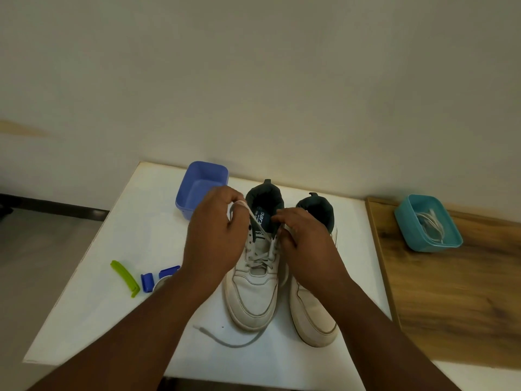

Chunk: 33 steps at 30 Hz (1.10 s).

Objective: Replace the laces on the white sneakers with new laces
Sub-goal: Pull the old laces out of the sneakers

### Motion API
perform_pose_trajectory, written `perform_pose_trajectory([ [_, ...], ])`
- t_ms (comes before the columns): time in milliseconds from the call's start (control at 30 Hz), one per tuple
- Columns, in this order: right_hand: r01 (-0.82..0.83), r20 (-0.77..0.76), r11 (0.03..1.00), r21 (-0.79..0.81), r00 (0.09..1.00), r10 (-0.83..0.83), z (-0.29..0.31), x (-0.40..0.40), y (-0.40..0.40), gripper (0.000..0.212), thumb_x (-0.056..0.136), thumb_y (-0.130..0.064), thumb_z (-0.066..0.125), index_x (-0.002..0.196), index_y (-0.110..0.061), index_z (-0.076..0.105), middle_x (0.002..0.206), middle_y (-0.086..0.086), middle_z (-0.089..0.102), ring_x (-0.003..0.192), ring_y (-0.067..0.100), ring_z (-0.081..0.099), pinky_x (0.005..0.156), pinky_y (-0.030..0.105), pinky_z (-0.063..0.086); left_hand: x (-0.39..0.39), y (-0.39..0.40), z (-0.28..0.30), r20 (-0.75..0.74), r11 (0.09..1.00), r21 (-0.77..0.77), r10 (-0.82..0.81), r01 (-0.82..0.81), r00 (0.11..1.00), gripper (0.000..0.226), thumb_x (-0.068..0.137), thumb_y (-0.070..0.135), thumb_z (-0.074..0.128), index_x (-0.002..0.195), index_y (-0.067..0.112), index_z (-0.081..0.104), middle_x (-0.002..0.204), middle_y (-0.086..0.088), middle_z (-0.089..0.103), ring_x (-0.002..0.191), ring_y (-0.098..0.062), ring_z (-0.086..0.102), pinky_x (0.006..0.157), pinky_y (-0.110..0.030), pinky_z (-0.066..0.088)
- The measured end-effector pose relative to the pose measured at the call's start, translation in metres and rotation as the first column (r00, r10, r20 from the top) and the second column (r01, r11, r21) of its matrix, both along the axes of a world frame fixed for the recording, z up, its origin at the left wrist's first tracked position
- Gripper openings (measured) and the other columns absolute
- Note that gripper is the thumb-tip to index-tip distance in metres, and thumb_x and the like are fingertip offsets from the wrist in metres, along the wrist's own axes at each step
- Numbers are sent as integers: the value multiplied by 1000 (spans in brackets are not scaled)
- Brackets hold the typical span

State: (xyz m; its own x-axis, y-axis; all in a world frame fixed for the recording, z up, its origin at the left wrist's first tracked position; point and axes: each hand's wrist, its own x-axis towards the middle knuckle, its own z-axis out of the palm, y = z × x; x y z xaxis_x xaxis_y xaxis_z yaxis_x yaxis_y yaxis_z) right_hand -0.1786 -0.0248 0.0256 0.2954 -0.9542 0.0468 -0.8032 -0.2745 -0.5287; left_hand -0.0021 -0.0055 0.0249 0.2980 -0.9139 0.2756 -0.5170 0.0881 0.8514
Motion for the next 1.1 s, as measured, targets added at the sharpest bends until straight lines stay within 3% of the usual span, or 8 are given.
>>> perform_pose_trajectory([
  [133, -6, -2, 1000, 5, 1000, 6, 0, -1, -1, 34, 101, -11, 54, 130, -22, 67, 133, -6, 61, 121, 9, 54, 93, 0, 23, -6, -7, 6, -547, 990, 138, 73, 4, 834, 23, 104, 10, 42, 89, 9, 60, 80, -13, 65, 72, -19, 67, 69, -31, 60],
  [200, -11, 21, 1000, 7, 1000, 11, 0, -2, 0, 30, 102, -18, 55, 130, -23, 67, 133, -7, 60, 120, 8, 54, 95, 4, 27, -3, -10, 8, -632, 985, 169, 96, 16, 769, 22, 104, 9, 41, 92, 9, 60, 77, -10, 65, 66, -15, 66, 65, -31, 60],
  [300, -42, 29, 999, -6, 999, 42, 1, 0, 1, 29, 102, -20, 56, 127, -23, 69, 133, -7, 58, 120, 8, 53, 100, 14, 34, -2, -5, 7, -432, 976, 169, -51, 137, 900, 22, 101, 10, 45, 112, 23, 58, 92, -2, 65, 75, -10, 63, 67, -26, 55],
  [367, -57, 20, 998, -15, 998, 57, 1, 1, 1, 32, 99, -10, 56, 125, -21, 71, 132, -3, 59, 120, 11, 54, 103, 18, 37, -2, -1, -7, 49, 947, 230, -240, 223, 970, 40, 95, 29, 52, 133, 40, 47, 127, 4, 58, 112, -13, 57, 91, -35, 52],
  [467, -51, 29, 999, -10, 998, 51, 2, 0, 1, 36, 96, 0, 55, 123, -17, 72, 127, 1, 62, 117, 14, 57, 102, 16, 41, -6, 2, -25, 522, 930, 298, -347, 214, 780, 63, 85, 61, 54, 143, 51, 31, 161, 3, 23, 151, -27, 12, 120, -57, 15],
  [733, 6, 50, 1000, 7, 999, -6, 3, 0, 2, 38, 98, 0, 51, 128, -18, 66, 130, 0, 62, 116, 11, 56, 95, 1, 26, -8, 0, -22, 565, 927, 345, -329, 146, 757, 28, 95, 56, 51, 118, 47, 64, 165, 5, 16, 153, -27, -7, 120, -57, -8],
  [967, 7, 40, 1000, 19, 999, -8, 3, 0, 0, 38, 97, 1, 52, 125, -18, 68, 130, -2, 62, 116, 9, 56, 92, -3, 26, -4, -4, -23, 647, 968, 220, -234, 117, 726, 13, 93, 40, 62, 99, 34, 72, 135, 2, 56, 146, -32, 29, 116, -63, 12],
  [1100, 9, 48, 1000, 18, 999, -10, 4, 0, 1, 38, 97, 1, 50, 124, -19, 68, 128, -3, 63, 115, 8, 56, 92, -1, 28, -7, 1, -24, 627, 938, 297, -333, 179, 705, 21, 91, 47, 54, 106, 42, 69, 159, 4, 30, 153, -30, 4, 119, -62, -4],
])
